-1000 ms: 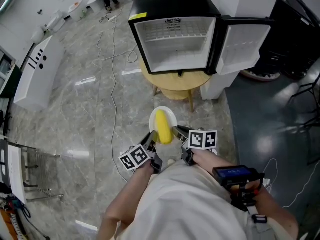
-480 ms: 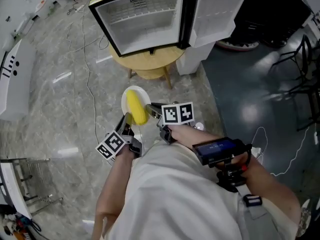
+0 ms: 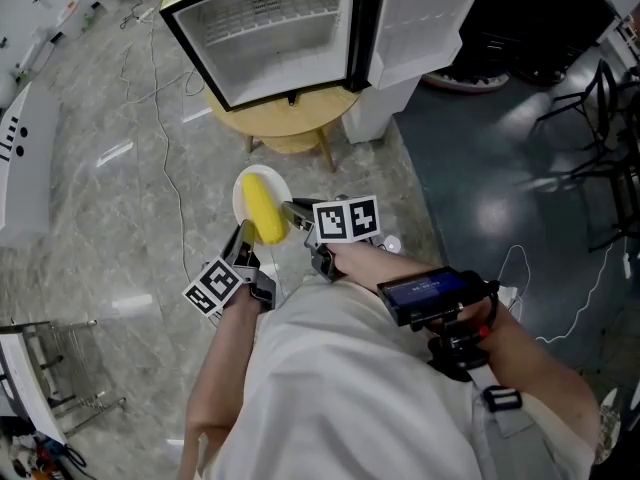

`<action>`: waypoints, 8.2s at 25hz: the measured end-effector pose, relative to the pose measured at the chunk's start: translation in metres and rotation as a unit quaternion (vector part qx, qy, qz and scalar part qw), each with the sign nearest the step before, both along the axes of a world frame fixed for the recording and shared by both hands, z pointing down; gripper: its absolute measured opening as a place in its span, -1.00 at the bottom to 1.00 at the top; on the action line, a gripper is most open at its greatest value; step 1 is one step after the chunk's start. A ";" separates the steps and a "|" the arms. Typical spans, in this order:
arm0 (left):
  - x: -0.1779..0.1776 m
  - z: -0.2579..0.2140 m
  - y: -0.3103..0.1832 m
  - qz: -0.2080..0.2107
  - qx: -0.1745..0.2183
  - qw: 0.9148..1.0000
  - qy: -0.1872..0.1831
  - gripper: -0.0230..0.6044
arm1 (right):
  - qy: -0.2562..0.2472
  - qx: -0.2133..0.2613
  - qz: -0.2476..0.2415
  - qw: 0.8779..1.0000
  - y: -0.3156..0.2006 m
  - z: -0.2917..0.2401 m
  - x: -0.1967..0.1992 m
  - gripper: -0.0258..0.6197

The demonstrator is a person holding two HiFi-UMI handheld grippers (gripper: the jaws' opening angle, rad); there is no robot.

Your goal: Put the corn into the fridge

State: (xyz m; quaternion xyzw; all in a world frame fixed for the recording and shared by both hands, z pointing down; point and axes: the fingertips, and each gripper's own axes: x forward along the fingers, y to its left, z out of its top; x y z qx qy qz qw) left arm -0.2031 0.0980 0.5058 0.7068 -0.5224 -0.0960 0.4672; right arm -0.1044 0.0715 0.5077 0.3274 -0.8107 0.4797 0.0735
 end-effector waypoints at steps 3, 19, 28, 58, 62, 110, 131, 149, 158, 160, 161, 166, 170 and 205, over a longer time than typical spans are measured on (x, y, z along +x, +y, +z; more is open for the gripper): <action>0.001 0.001 -0.005 0.002 -0.003 1.000 -0.001 -0.72 | 0.000 -0.003 0.001 1.000 -0.004 0.001 0.001 -0.73; 0.007 0.008 -0.048 0.012 -0.016 1.000 -0.001 -0.72 | -0.007 -0.021 0.007 1.000 -0.045 0.011 0.006 -0.73; 0.009 0.015 -0.074 0.012 -0.028 1.000 0.007 -0.72 | -0.011 -0.036 0.013 0.999 -0.071 0.018 0.009 -0.73; 0.029 0.019 -0.187 0.024 -0.033 0.999 0.010 -0.73 | -0.011 -0.048 0.031 0.998 -0.181 0.026 0.031 -0.73; 0.036 0.018 -0.202 0.028 -0.033 0.999 0.009 -0.73 | -0.013 -0.047 0.035 0.998 -0.196 0.026 0.037 -0.73; 0.086 0.033 -0.325 0.033 -0.035 0.999 -0.018 -0.73 | -0.017 -0.045 0.008 0.999 -0.319 0.039 0.088 -0.73; 0.086 0.052 -0.351 0.120 -0.055 0.990 -0.038 -0.73 | 0.006 -0.052 0.057 0.997 -0.330 0.058 0.092 -0.73; 0.105 0.085 -0.366 0.174 -0.084 0.980 -0.046 -0.73 | 0.029 -0.072 0.105 0.991 -0.335 0.087 0.109 -0.73; 0.105 0.092 -0.369 0.201 -0.082 0.974 -0.063 -0.73 | 0.027 -0.075 0.112 0.991 -0.332 0.093 0.106 -0.73; 0.106 0.093 -0.369 0.206 -0.081 0.973 -0.066 -0.73 | 0.030 -0.077 0.113 0.990 -0.332 0.094 0.107 -0.73; 0.106 0.093 -0.370 0.207 -0.080 0.973 -0.068 -0.73 | 0.031 -0.076 0.114 0.990 -0.333 0.095 0.108 -0.73; 0.105 0.096 -0.374 0.207 -0.079 0.973 -0.070 -0.73 | 0.031 -0.072 0.122 0.990 -0.337 0.097 0.107 -0.73; 0.106 0.099 -0.376 0.208 -0.079 0.972 -0.069 -0.73 | 0.032 -0.072 0.132 0.988 -0.338 0.102 0.109 -0.73; 0.106 0.114 -0.470 0.207 -0.061 0.963 -0.163 -0.73 | 0.052 -0.050 0.209 0.975 -0.423 0.118 0.107 -0.73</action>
